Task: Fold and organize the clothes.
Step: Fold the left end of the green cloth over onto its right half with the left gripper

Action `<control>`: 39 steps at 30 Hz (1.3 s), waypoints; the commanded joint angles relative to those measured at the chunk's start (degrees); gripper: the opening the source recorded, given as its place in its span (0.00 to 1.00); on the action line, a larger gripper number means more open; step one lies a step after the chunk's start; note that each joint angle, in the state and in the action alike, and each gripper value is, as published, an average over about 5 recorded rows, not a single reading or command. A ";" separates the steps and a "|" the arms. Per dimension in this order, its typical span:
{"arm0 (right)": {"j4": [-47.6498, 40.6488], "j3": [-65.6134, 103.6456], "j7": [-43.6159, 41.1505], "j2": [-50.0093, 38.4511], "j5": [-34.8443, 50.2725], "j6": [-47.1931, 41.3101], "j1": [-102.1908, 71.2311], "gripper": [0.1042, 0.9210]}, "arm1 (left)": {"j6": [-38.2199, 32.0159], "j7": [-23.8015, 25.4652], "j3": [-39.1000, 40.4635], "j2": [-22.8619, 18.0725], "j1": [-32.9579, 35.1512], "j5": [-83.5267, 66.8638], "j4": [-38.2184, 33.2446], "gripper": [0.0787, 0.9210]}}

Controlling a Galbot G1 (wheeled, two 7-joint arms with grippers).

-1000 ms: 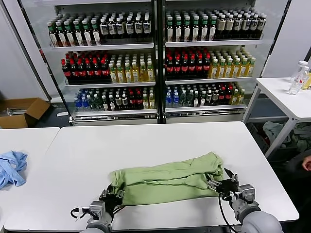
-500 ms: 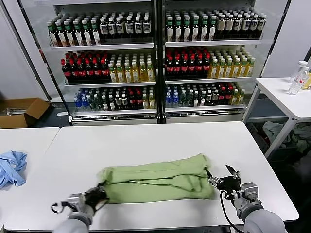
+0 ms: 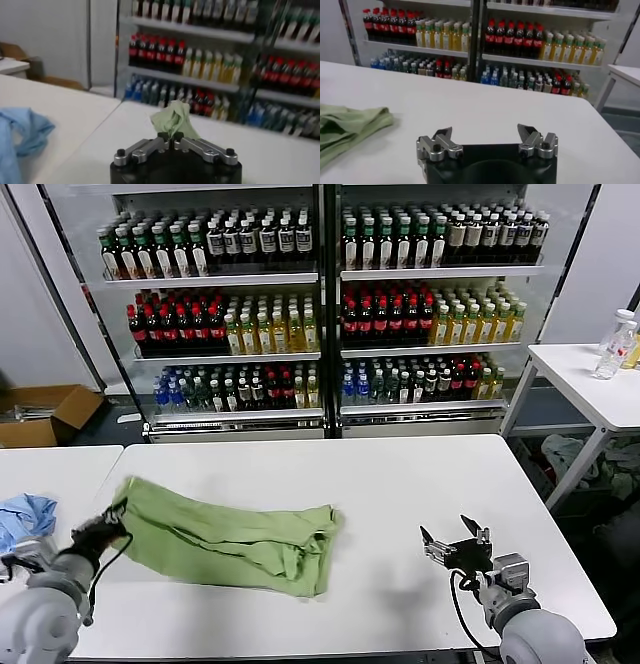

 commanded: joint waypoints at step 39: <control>-1.63 -0.24 -1.18 -0.02 -0.44 1.55 2.03 0.88 | 1.24 4.52 13.61 -8.80 0.18 9.03 -2.21 0.60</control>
